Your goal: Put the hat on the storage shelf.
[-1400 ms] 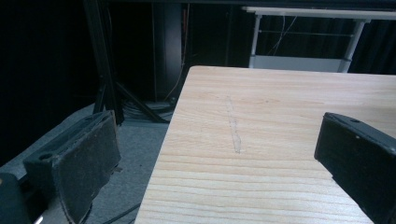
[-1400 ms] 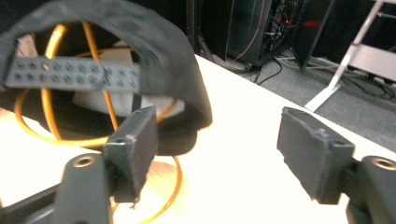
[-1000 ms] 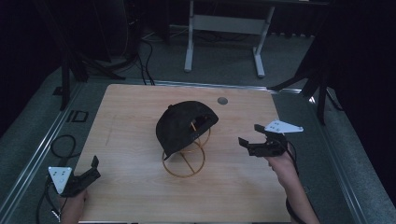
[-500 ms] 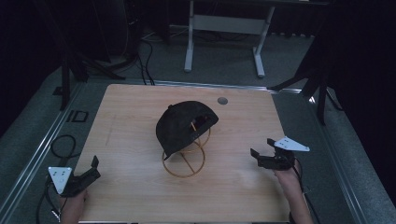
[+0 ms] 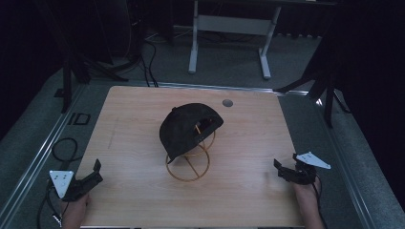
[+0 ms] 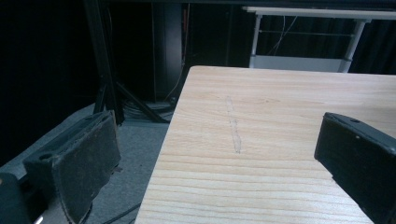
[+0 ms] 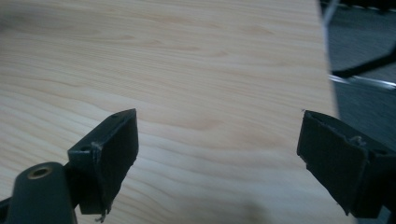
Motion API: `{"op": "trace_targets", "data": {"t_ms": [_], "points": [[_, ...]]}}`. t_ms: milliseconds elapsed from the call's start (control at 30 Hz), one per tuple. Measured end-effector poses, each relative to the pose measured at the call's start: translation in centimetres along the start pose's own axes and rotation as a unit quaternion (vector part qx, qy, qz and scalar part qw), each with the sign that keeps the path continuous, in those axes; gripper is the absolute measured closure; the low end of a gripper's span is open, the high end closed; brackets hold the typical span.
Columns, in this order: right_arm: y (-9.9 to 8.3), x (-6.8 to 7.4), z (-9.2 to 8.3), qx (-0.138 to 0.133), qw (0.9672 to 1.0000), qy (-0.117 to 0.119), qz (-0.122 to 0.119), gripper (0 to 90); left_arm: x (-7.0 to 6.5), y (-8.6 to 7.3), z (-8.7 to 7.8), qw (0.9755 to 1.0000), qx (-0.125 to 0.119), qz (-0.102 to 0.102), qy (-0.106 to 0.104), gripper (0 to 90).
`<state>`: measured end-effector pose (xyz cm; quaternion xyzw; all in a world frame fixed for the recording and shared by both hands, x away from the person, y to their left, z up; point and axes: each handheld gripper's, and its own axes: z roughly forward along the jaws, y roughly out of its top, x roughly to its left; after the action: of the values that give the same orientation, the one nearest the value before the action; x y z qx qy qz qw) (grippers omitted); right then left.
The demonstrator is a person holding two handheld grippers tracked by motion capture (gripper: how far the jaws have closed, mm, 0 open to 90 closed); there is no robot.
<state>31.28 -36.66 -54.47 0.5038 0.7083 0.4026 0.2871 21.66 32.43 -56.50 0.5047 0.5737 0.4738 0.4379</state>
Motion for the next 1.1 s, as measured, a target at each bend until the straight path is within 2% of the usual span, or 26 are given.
{"op": "trace_targets", "data": {"t_ms": [33, 67, 267, 400, 567, 733, 1100], "points": [[0.0, 0.0, 0.0, 0.0, 1.0, 0.0, 0.0, 12.4, 0.0, 0.0, 0.0, 1.0, 0.0, 0.0, 0.0, 0.6], [-0.4, -0.7, -0.4, -0.001, 0.9997, -0.02, 0.009, 12.4, 0.0, 0.0, 0.0, 1.0, 0.0, 0.001, 0.0, 0.6], [-1.3, -1.5, -1.1, 0.003, 0.9989, -0.044, 0.016, 12.4, 0.0, 0.0, 0.0, 1.0, 0.0, 0.0, 0.0, 0.6], [-1.7, -1.8, -1.7, -0.004, 0.9977, -0.061, 0.029, 12.5, 0.0, 0.0, 0.0, 1.0, -0.001, 0.0, 0.0, 0.6], [-2.2, -2.2, -2.4, -0.02, 0.9945, -0.09, 0.049, 13.1, 0.0, 0.0, 0.0, 1.0, -0.001, 0.0, 0.0, 0.6], [-2.6, -2.2, -2.7, -0.044, 0.9909, -0.115, 0.056, 13.3, 0.0, 0.0, 0.0, 1.0, -0.001, -0.002, -0.001, 0.6], [-2.8, -2.3, -2.8, -0.055, 0.9885, -0.127, 0.061, 13.8, 0.0, 0.0, 0.0, 1.0, -0.001, 0.0, -0.002, 0.6]]}}
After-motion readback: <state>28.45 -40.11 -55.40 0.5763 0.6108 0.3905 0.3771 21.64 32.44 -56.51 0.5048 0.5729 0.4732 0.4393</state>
